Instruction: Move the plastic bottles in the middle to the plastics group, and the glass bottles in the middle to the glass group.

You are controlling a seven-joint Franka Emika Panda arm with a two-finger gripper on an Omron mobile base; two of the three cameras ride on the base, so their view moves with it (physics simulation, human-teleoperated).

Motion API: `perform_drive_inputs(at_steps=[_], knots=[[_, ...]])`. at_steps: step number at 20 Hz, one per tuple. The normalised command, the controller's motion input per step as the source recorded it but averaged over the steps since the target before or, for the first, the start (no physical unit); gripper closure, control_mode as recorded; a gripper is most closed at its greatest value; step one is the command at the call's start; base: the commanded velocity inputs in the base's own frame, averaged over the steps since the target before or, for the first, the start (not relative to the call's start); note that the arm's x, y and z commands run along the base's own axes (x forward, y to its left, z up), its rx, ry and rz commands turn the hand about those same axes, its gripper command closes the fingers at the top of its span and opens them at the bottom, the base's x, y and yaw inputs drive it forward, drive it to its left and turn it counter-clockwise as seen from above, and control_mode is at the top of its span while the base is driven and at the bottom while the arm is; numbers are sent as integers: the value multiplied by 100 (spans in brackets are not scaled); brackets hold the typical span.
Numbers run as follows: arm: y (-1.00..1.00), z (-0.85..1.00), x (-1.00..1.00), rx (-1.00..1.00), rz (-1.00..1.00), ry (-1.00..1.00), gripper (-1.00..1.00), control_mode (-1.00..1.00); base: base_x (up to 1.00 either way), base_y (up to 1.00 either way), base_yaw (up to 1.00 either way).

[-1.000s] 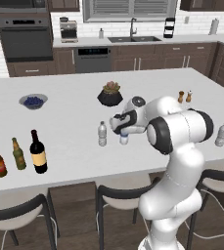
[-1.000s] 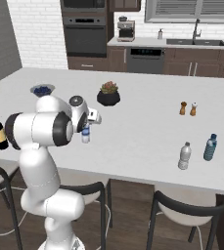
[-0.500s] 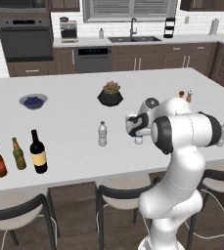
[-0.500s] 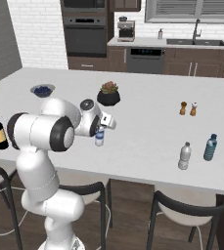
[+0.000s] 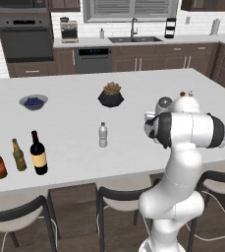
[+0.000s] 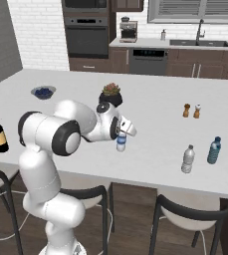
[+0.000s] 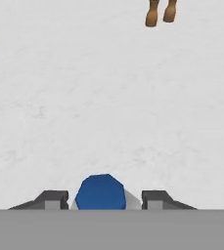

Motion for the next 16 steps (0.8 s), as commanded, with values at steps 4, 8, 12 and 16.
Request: perform_drive_inputs(at_steps=[4,8,12,16], knots=[[-91,0,-27,0,-28,2,100,-100,0,0,0],[-74,1,-51,0,-27,1,100,-100,0,0,0],[-51,14,-36,0,-26,1,100,-100,0,0,0],[-26,31,-15,0,-20,0,100,-100,0,0,0]])
